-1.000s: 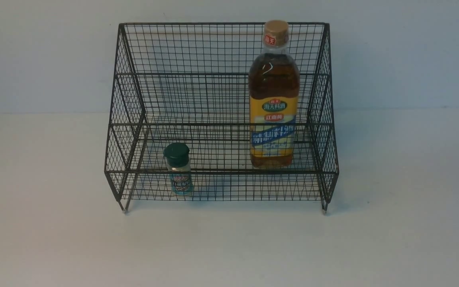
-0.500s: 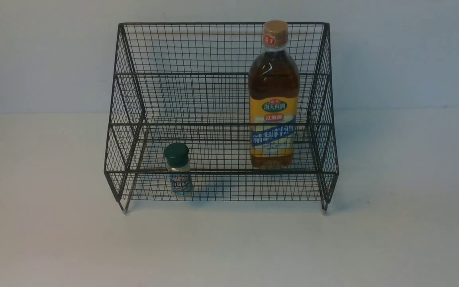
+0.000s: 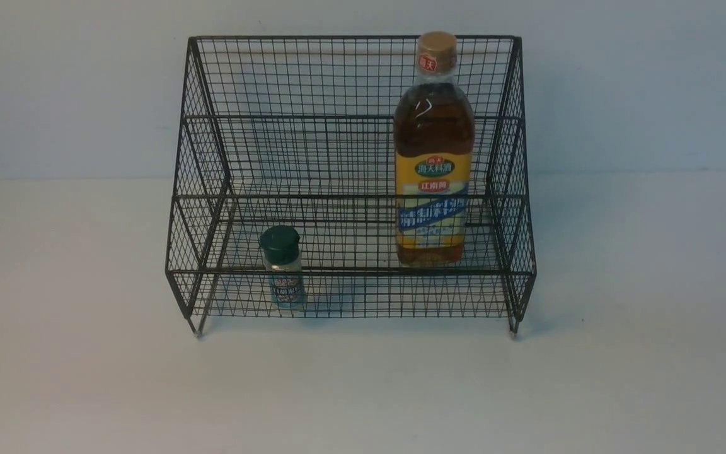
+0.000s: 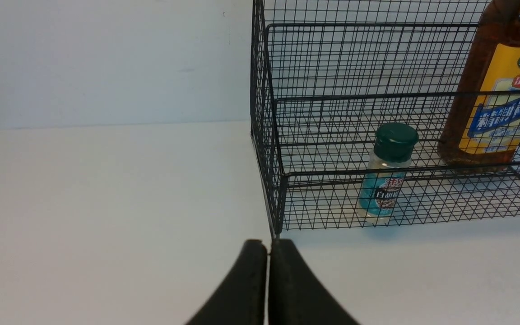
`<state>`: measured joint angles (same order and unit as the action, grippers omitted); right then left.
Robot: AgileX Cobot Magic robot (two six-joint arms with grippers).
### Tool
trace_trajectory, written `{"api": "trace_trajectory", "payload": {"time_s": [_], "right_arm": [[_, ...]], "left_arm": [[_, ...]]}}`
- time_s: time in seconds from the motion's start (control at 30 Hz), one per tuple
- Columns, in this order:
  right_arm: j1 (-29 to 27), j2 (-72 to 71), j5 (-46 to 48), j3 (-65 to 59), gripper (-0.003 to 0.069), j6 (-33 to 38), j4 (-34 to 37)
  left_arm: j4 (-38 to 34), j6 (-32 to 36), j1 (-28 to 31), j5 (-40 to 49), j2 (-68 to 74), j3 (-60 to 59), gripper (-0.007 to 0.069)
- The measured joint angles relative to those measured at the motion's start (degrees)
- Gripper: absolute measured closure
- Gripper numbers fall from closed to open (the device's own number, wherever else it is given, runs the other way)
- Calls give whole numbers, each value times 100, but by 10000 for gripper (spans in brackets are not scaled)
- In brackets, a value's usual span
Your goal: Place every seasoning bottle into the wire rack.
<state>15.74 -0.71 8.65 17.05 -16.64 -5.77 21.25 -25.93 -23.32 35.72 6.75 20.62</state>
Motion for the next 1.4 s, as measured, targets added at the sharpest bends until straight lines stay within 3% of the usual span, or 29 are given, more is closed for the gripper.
{"api": "trace_trajectory", "payload": {"time_s": [0.23, 0.43, 0.67, 0.8, 1.4], "right_arm": [[0, 0, 0, 0, 673, 0, 0], [0, 0, 0, 0, 673, 0, 0], [0, 0, 0, 0, 673, 0, 0], [0, 0, 14, -5, 673, 0, 0], [0, 0, 14, -5, 673, 0, 0]], "left_arm": [[7, 29, 0, 0, 0, 0, 629], [-143, 447, 120, -73, -130, -139, 629], [-1691, 2523, 1331, -1092, -737, -1414, 629], [-2297, 3075, 1767, -1407, -742, -2036, 629], [-2554, 3212, 1870, -1411, -742, -2221, 629]]}}
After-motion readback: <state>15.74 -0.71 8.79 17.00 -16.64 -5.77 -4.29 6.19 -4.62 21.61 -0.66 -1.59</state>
